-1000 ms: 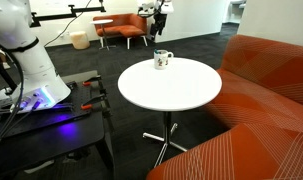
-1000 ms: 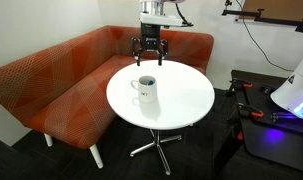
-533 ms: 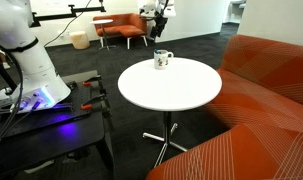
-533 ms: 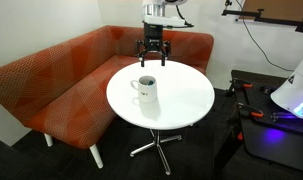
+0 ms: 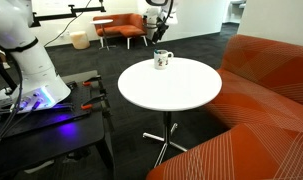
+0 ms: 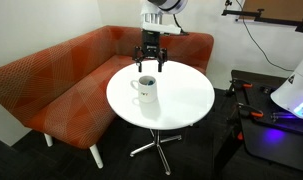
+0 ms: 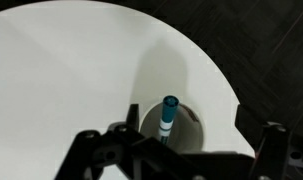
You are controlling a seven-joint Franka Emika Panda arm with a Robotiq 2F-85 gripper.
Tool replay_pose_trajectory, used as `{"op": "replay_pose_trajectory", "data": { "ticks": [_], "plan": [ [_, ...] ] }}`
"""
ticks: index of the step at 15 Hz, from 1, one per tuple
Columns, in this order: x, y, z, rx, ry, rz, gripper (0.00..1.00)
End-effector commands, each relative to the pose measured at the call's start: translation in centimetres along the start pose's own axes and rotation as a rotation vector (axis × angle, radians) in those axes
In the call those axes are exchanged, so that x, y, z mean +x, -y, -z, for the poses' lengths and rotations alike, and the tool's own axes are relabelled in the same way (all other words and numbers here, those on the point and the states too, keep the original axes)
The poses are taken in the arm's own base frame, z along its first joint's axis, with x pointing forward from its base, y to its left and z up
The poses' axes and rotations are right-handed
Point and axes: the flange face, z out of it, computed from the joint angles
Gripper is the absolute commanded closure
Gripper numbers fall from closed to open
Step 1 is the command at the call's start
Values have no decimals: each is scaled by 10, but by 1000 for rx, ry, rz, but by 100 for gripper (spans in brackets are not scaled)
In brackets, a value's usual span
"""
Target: Remove the marker out of the cup and put it on the table
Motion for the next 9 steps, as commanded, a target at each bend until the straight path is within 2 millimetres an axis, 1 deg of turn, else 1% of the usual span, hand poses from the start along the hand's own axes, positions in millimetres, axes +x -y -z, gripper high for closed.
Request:
{"op": "replay_pose_trajectory", "data": {
  "ticks": [1,2,3,4,5,6,7,8,9],
  "plan": [
    [1,6,-1,-13,12,-45,7],
    [0,6,-1,-16,10,-56,14],
    [-1,6,-1,-17,12,-57,15],
    [-1,7,-1,-18,9,-65,19],
    [-2,7,-1,-21,10,-67,31],
    [-1,6,-1,-26,11,-71,32],
    [-1,6,-1,-30,12,-77,38],
    [0,6,-2,-38,12,-89,46],
    [2,5,-3,-46,16,-94,49]
  ]
}}
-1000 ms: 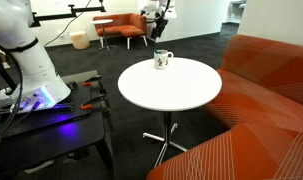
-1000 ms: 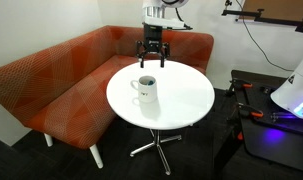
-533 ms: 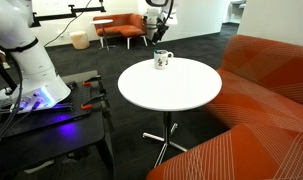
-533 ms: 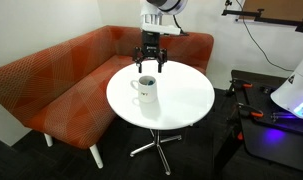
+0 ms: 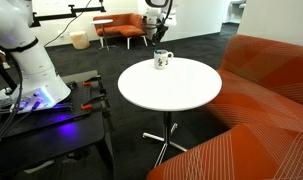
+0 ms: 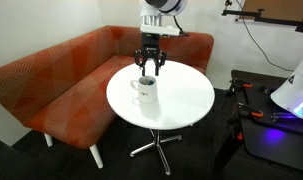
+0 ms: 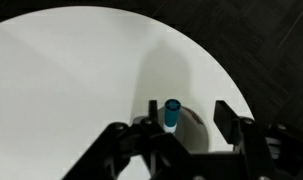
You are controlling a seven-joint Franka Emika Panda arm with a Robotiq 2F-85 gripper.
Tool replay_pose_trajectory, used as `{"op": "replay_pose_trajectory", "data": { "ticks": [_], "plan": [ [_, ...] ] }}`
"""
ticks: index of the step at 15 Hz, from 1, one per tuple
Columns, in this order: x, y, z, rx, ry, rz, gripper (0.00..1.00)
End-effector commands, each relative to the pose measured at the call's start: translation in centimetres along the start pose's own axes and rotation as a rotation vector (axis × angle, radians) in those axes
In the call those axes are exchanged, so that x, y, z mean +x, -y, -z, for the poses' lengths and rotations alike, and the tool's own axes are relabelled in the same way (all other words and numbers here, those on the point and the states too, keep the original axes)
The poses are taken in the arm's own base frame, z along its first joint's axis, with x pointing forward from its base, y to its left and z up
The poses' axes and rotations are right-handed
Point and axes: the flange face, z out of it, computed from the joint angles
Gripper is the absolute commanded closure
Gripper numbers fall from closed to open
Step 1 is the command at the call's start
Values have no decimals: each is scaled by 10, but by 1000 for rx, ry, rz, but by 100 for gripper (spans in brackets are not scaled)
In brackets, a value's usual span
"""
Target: Remove the marker out of the cup and put it on the table
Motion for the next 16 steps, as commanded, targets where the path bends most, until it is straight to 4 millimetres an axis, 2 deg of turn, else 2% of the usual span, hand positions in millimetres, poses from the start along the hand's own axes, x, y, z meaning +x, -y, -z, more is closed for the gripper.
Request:
{"op": "replay_pose_trajectory", "data": {
  "ticks": [1,5,7,16],
  "plan": [
    [4,4,3,-44,17,-47,50],
    [11,3,-2,-72,46,-58,43],
    [16,3,-4,-79,57,-64,43],
    [32,6,-14,-82,62,-78,52]
  ]
}}
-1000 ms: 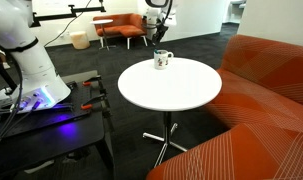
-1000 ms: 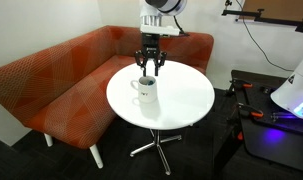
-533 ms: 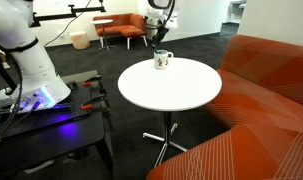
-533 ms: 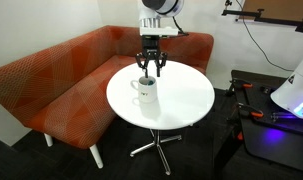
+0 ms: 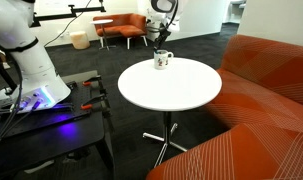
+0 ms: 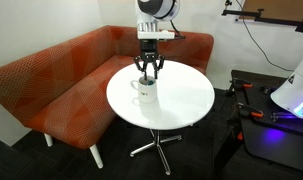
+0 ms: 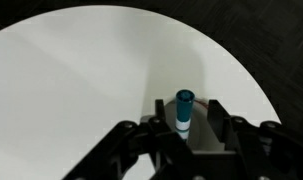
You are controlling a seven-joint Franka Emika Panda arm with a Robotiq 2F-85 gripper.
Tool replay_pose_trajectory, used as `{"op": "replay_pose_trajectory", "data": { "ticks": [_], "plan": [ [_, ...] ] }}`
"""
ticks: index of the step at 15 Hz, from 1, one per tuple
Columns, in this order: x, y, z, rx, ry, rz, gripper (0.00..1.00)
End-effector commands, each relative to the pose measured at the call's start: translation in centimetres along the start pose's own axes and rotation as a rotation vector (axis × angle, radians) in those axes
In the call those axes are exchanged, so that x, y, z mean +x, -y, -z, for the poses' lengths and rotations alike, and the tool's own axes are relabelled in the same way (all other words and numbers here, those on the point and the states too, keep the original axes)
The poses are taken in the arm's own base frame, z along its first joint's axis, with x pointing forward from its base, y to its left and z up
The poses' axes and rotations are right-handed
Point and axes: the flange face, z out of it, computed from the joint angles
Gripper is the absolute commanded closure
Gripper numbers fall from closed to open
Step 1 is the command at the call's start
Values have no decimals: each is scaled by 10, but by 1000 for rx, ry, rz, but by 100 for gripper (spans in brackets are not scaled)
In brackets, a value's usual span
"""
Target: Remove the marker out of the cup and put it on the table
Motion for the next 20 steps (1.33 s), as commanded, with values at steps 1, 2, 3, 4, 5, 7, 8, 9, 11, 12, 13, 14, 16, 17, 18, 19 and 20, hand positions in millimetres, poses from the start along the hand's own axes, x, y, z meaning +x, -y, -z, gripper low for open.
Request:
{"op": "replay_pose_trajectory", "data": {
  "ticks": [1,2,3,4,5,7,8,9,11,12,13,14,16,17,18,19,20],
  "plan": [
    [5,6,4,-20,6,-29,53],
    [6,7,3,-19,7,-28,53],
    [7,8,3,-19,7,-28,55],
    [7,8,2,-18,7,-27,55],
    [8,9,2,-19,7,-27,54],
    [9,10,0,-19,10,-25,55],
    [10,11,-1,-19,12,-25,54],
    [10,12,-2,-19,13,-25,55],
    [11,13,-3,-21,17,-24,55],
    [12,13,-4,-21,19,-23,56],
    [13,13,-5,-22,20,-23,56],
    [13,14,-5,-23,21,-23,56],
    [14,15,-6,-24,23,-22,56],
    [15,15,-6,-25,24,-22,59],
    [15,16,-6,-25,26,-21,60],
    [15,16,-6,-26,28,-21,62],
    [16,17,-7,-28,31,-21,60]
  ]
}}
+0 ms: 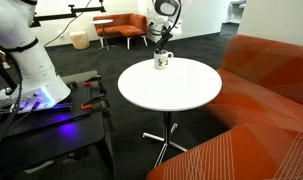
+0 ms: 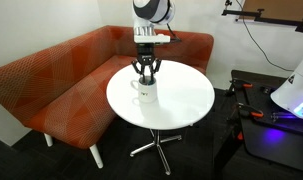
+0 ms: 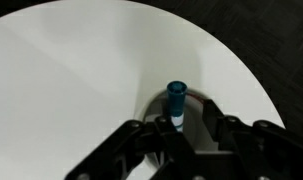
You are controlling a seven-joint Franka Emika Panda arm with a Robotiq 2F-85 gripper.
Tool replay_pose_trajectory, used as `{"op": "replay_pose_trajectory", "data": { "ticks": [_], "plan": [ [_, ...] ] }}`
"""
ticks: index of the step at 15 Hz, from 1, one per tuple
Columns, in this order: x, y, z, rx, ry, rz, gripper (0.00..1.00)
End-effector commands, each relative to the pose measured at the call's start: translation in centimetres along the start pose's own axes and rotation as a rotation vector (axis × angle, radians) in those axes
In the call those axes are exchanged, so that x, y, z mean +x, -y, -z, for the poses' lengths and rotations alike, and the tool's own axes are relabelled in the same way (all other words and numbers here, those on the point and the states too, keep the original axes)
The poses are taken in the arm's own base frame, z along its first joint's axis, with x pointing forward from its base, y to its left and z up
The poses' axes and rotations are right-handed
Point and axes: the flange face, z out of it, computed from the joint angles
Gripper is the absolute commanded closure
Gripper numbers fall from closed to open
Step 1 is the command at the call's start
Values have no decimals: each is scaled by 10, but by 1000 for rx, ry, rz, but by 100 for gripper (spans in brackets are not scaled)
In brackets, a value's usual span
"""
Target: Remove the marker out of the cup and put it on the table
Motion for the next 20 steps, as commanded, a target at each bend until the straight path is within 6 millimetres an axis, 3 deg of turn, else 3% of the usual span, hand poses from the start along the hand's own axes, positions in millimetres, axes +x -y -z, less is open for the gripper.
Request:
{"op": "replay_pose_trajectory", "data": {
  "ticks": [1,6,20],
  "plan": [
    [1,6,4,-23,20,-21,60],
    [2,8,3,-29,30,-21,55],
    [3,7,1,-60,66,-40,57]
  ]
}}
